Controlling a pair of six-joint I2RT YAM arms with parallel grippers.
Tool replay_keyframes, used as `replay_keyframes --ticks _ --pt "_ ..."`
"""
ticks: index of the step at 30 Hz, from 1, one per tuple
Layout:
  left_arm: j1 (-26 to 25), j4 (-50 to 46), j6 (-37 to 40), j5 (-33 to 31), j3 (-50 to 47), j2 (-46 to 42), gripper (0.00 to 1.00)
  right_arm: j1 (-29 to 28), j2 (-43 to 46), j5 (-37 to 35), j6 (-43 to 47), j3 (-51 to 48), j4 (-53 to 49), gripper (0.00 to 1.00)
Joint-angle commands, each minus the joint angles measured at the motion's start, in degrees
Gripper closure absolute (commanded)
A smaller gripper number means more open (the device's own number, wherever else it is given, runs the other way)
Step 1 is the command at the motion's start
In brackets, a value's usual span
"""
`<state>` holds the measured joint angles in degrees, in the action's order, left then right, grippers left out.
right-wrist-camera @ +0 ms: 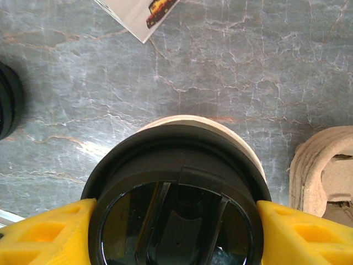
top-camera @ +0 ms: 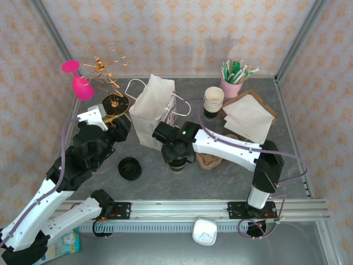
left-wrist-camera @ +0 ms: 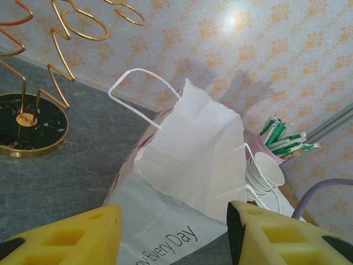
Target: Pack the takeout coffee
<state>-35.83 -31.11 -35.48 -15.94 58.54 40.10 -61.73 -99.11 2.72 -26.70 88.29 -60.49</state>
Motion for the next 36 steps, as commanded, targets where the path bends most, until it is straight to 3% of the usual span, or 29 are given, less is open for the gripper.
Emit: replay_keyframes --ticks 1,18,23,36 --pt "0.39 -1.35 0.85 -1.89 -0.31 -0.48 0.47 -0.65 -0.82 -2.15 0.6 1.01 -2.79 0.34" --pt "0.41 -0.99 1.12 -1.79 -0.36 -0.04 0.46 -0.96 -2.09 -2.23 -0.04 -1.33 0.51 0.33" --pt "0.41 -0.67 1.12 -1.64 -0.45 0.15 0.46 -1.03 -0.87 -5.27 -0.52 -0.32 1.69 0.33" --pt "0.4 -0.98 0.77 -1.24 0.11 0.6 0.45 -1.08 -1.39 -4.38 -1.02 -0.51 -0.74 0.33"
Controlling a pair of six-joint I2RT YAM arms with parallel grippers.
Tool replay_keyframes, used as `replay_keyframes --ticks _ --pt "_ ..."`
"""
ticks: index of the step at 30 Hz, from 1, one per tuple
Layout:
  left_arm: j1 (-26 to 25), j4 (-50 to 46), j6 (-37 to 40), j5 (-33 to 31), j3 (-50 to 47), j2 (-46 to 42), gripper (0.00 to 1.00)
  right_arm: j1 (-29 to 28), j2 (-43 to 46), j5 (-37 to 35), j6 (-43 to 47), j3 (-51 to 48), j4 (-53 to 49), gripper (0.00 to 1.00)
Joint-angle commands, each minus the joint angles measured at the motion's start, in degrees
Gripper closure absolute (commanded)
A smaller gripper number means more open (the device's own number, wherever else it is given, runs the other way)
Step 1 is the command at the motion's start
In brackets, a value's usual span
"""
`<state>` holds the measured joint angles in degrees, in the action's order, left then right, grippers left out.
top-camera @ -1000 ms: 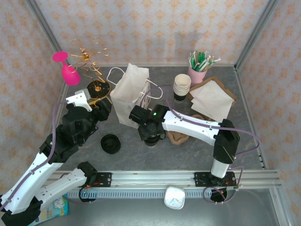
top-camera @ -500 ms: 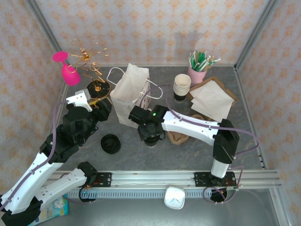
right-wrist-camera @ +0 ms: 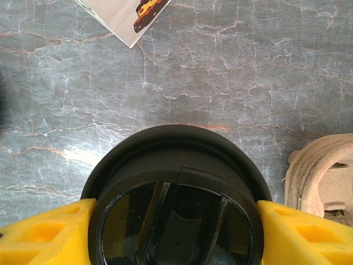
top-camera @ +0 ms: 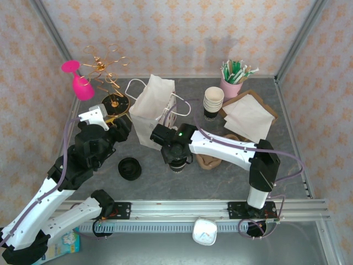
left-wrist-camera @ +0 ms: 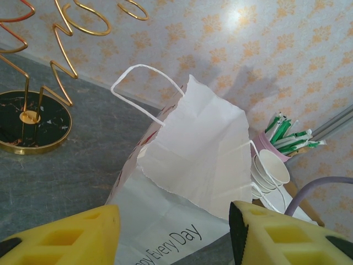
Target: Pack the takeout coffee
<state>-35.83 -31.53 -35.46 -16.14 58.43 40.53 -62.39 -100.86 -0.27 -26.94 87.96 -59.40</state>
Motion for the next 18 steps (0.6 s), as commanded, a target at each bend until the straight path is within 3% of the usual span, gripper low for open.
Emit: replay_keyframes --ticks 1,18 --pt "0.41 -0.56 0.75 -0.98 0.25 0.16 0.45 -0.46 0.08 -1.72 -0.78 0.43 -2.92 0.33" --pt "0.41 -1.24 0.7 -1.35 0.36 0.25 0.45 -0.54 -1.0 -0.19 -1.08 -0.18 -1.19 0.33"
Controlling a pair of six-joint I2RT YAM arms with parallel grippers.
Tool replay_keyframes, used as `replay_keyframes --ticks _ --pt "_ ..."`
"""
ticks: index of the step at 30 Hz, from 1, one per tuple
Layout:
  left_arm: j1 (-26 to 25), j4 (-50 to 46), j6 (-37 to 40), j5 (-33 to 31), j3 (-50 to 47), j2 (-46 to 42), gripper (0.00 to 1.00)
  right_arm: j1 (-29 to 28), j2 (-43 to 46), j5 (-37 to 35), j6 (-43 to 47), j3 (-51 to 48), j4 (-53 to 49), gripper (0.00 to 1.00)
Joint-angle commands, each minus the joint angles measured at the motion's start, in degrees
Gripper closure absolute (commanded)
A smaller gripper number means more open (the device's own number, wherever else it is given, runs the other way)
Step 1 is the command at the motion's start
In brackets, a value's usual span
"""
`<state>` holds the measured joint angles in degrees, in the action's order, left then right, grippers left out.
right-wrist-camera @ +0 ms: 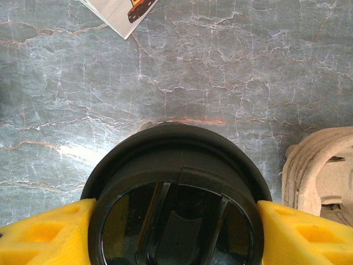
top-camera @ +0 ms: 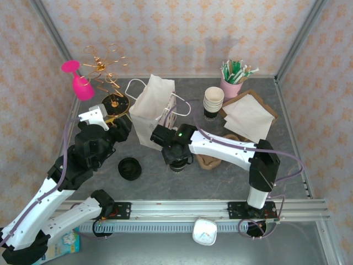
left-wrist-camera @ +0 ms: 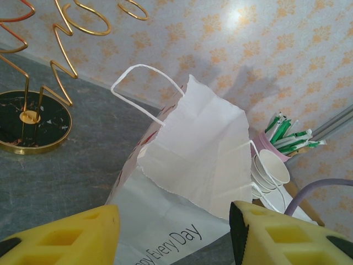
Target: Pack the takeout coffee
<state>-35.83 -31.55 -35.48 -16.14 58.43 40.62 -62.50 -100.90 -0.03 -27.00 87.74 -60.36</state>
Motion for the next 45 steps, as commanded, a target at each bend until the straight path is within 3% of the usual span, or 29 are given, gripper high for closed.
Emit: replay_keyframes --ticks 1,8,45 --pt "0.41 -1.23 0.68 -1.52 0.34 0.16 0.45 -0.4 -0.96 -0.41 -0.85 0.95 -0.31 0.33" --pt "0.38 -1.15 0.76 -1.62 0.54 0.33 0.45 -0.43 -1.29 -2.95 -1.02 4.74 -3.9 0.33" --pt "0.41 -2.28 0.86 -2.78 0.54 0.03 0.43 -1.82 -3.37 2.05 -3.15 -6.5 5.17 0.32"
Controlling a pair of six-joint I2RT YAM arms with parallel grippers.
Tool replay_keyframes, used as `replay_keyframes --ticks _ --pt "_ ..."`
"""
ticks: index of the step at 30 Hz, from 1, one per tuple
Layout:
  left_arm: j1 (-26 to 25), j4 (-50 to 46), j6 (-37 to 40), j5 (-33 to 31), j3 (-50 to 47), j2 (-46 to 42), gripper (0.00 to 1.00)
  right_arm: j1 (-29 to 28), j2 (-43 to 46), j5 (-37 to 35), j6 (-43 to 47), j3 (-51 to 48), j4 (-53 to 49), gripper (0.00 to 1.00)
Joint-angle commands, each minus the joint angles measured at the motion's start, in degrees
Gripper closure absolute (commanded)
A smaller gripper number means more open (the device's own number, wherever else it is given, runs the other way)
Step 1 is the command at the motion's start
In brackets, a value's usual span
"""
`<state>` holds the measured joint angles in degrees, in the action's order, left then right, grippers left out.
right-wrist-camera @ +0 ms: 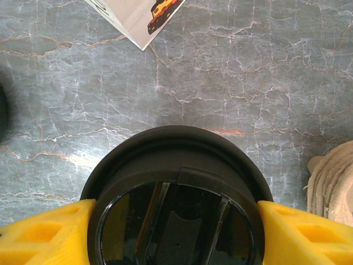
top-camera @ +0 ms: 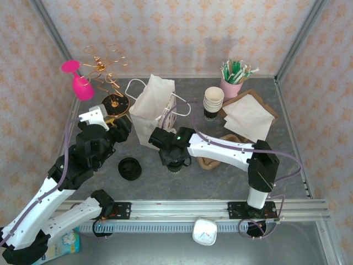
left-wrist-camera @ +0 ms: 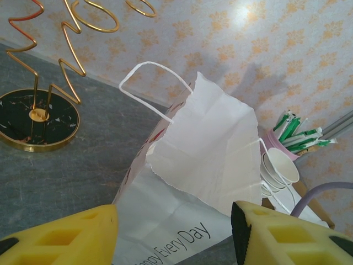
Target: Pack the takeout coffee
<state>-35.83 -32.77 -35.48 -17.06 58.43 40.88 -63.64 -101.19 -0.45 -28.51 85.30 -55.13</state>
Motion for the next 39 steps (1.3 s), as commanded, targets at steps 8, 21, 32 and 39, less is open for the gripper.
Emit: replay_keyframes --ticks 8,21,32,39 --pt "0.41 -0.72 0.85 -1.71 0.71 -0.1 0.43 -0.69 -4.16 0.3 -1.58 -0.42 -1.67 0.27" --pt "0.34 -0.45 1.03 -1.62 0.8 -0.01 0.43 -0.7 -2.96 -0.48 -2.66 2.98 -2.75 0.19" --pt "0.41 -0.03 1.03 -1.57 1.06 0.07 0.43 -0.63 -2.11 -3.08 -4.77 4.81 -5.58 0.14" --pt "0.41 0.17 1.03 -1.65 0.81 0.11 0.43 -0.77 -1.73 -2.96 -6.86 5.14 -6.04 0.18"
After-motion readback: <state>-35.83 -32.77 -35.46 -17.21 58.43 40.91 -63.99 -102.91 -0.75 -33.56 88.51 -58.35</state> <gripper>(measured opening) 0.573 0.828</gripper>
